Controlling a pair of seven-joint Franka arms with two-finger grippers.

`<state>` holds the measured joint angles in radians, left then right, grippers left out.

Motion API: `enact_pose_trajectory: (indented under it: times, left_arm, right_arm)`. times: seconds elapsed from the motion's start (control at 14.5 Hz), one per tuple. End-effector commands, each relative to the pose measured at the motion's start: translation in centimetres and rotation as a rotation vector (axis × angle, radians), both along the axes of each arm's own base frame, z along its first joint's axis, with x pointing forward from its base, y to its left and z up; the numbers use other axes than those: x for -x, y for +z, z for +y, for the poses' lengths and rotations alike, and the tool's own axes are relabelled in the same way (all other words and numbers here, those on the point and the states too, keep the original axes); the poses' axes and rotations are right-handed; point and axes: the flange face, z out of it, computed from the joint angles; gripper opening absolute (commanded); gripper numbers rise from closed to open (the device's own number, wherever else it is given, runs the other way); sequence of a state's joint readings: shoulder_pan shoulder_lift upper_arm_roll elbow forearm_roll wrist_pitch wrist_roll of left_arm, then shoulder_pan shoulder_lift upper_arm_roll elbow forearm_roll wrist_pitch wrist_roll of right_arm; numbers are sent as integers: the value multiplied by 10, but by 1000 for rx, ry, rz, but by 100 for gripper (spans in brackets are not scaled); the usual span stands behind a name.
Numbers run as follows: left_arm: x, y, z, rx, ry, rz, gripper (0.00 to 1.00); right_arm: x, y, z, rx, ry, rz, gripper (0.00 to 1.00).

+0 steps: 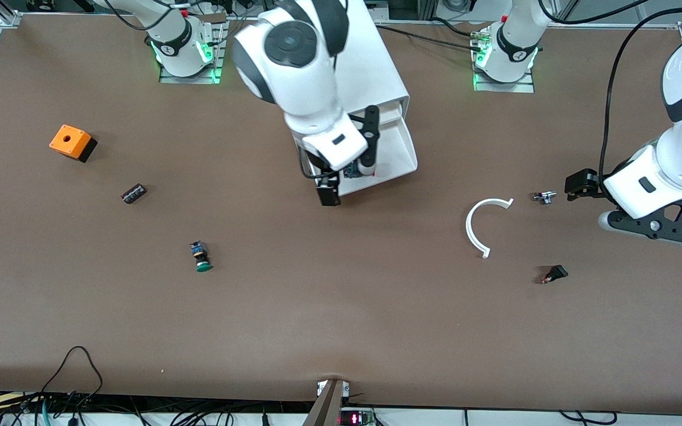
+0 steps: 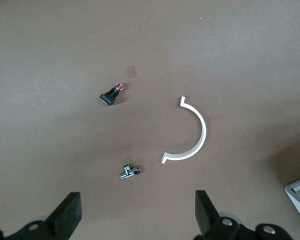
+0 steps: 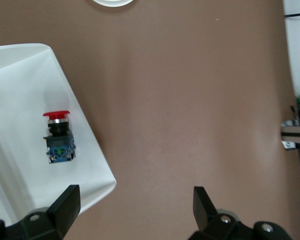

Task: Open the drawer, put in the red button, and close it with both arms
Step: 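Retract the right gripper to rest while the left gripper reaches the drawer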

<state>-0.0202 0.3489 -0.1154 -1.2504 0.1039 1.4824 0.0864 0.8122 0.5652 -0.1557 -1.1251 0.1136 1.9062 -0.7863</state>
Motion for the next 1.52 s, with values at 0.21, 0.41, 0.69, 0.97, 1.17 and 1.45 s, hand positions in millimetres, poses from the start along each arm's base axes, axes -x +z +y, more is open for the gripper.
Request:
enact_pose_trajectory:
  times: [0.21,0.41,0.69,0.97,1.17,1.45]
  left_arm:
    - [8,4,-1,-20,-1,37,100]
    - [13,-2,-19,-17,-35,73,100]
    - [23,-28,-48,-13,-45,144,100]
    - [12,-103,-110,-15,93,62,100]
    - [10,-140,-167,-8,193,20,100]
    - [27,-182,-255,7,304,-35,100]
  right_arm:
    - [-7,62,-54,-49,-124,20,100]
    - [-11,96,-88,-93,-300,33,100]
    - [-46,93,-170,-110,-658,99,100]
    - [-80,56,-261,-62,-900,180,100]
    - [-87,40,-318,-6,-1117,216,100]
    - [-87,35,-383,35,-1284,243,100]
